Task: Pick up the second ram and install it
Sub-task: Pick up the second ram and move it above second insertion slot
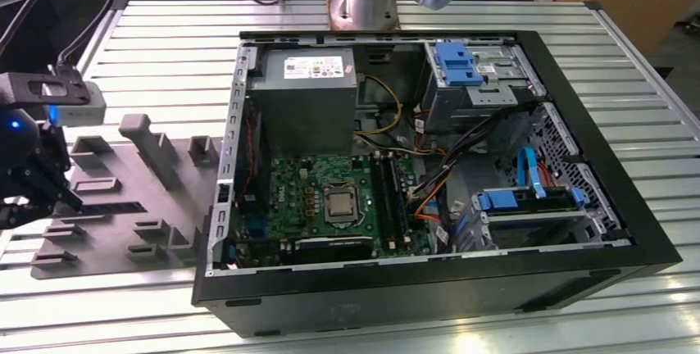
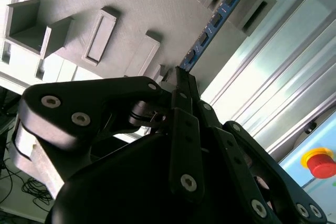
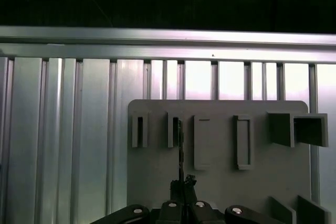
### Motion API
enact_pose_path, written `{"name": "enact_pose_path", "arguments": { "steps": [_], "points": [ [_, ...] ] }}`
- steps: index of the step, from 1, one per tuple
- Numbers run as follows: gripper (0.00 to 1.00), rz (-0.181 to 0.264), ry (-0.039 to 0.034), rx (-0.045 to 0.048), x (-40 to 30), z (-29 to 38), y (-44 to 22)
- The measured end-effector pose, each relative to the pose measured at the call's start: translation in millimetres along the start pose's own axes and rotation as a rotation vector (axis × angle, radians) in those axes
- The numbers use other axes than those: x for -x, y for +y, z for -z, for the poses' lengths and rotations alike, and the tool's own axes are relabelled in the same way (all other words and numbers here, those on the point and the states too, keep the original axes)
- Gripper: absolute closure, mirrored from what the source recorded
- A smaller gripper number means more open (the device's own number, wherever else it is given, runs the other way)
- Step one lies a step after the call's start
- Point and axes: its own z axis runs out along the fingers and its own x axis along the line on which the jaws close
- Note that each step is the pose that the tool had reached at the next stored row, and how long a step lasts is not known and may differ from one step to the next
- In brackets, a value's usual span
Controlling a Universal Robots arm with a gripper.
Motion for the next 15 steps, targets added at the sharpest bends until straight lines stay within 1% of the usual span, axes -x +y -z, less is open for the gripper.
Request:
{"name": "enact_pose_path", "arguments": {
  "steps": [4, 11, 15],
  "points": [
    [0.88, 0.000, -0.0007, -0.0001, 0.0, 2.3, 0.1],
    [0.88, 0.000, -0.0043, -0.0006, 0.2, 7.1, 0.4],
    [0.88, 0.000, -0.0088, -0.0008, 0.3, 9.1, 0.5]
  ]
}}
